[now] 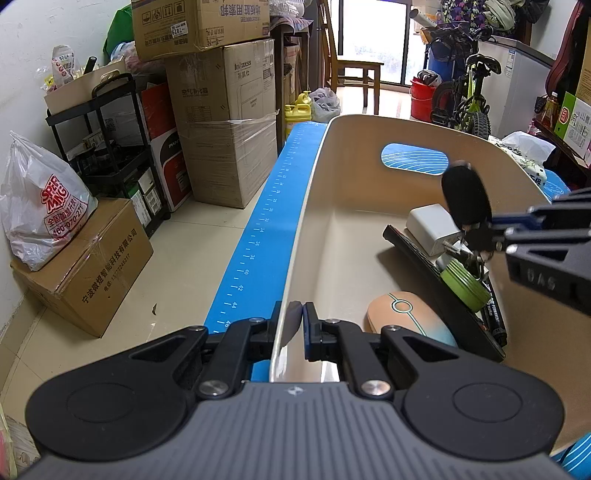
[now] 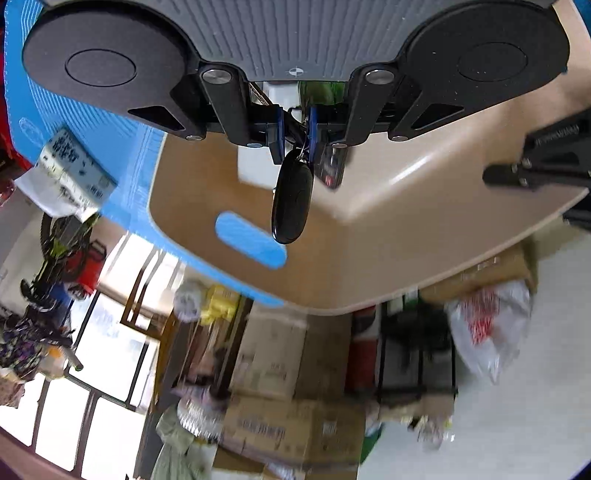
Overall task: Organize rigid objects
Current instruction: 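Carry the car keys into the basket and release them with the right tool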
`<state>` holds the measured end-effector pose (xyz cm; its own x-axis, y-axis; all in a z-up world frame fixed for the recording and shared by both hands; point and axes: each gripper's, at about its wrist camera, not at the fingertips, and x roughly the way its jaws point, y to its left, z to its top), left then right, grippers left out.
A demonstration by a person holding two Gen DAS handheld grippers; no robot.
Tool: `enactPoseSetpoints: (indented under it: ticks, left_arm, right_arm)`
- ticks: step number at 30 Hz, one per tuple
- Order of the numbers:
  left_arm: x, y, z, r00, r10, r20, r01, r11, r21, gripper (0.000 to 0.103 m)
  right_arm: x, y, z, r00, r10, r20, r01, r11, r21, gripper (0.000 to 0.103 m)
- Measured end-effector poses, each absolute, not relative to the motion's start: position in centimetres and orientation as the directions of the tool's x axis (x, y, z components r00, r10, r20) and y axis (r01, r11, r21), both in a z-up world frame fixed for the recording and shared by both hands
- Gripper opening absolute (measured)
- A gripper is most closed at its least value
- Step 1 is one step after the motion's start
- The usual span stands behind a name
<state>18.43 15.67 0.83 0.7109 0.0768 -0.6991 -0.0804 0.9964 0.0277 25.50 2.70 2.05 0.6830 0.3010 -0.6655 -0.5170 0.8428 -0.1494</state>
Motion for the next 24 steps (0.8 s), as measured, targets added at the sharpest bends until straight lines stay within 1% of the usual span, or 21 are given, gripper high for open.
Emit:
enactPoseSetpoints:
  ticks: [3,6,7,8,9,11,14,16,18,21,24]
  left_arm:
    - [18.4,15.7,0.8,0.711,0.076,-0.699,-0.081,0.996,0.027,0.010]
    - [18.4,15.6,0.8,0.711,0.077,-0.699,-0.080,0.996,0.028,0.010]
    - [18.4,15.6,0.8,0.711,0.077,-0.699,-0.080,0.996,0.027,0.010]
    - [18.4,15.6,0.9,0.711,0.077,-0.699,-0.080,0.996,0.027,0.010]
    - [18.4,15.6,0.8,0.711,0.077,-0.699,-0.080,0.996,0.028,0.010]
    - [18.4,15.6,0.9,0.711,0.077,-0.699,-0.081,0.996,0.028,0.010]
    - [18.4,15.6,0.8,0.711,0.077,-0.699,-0.081,0.996,0.028,0.010]
    - [18.4,15.6,0.8,0.711,0.078,-0.699,-0.081,0.996,0.028,0.010]
    - [18.4,15.6,0.8,0.711,0.077,-0.699,-0.081,0.996,0.028,0.010]
    - [18.4,15.6,0.8,0.711,0.077,-0.699,-0.080,0.996,0.028,0.010]
    - [18.4,15.6,0.8,0.711,0.076,-0.699,-0.081,0.996,0.026,0.010]
  right_arm:
    - [25.9,2.5,1.5,0.642,0.285,-0.711,-0.522,0.842,-0.134,0.022]
    - [25.8,2.2,1.7,0.645,0.312,-0.698,-0.532,0.839,-0.117,0.024]
    - [25.5,2.0,1.9,0.655,0.320,-0.684,-0.535,0.836,-0.120,0.027]
    - [25.2,1.8,2.1,0.667,0.329,-0.669,-0.534,0.836,-0.122,0.036]
    - [25.1,1.6,2.3,0.675,0.337,-0.657,-0.535,0.836,-0.121,0.042]
    - [24.9,1.0,3.0,0.694,0.352,-0.628,-0.532,0.839,-0.118,0.047]
    - [24.1,-0.6,4.5,0.743,0.372,-0.556,-0.507,0.855,-0.106,0.056]
    - [23.7,-2.1,5.2,0.777,0.370,-0.509,-0.476,0.875,-0.091,0.059]
    - [23.4,-3.7,5.6,0.804,0.346,-0.484,-0.437,0.895,-0.087,0.062]
    - [23.3,-5.9,5.1,0.834,0.286,-0.473,-0.374,0.922,-0.102,0.066]
    - [23.6,-8.0,3.8,0.837,0.241,-0.491,-0.323,0.942,-0.088,0.066]
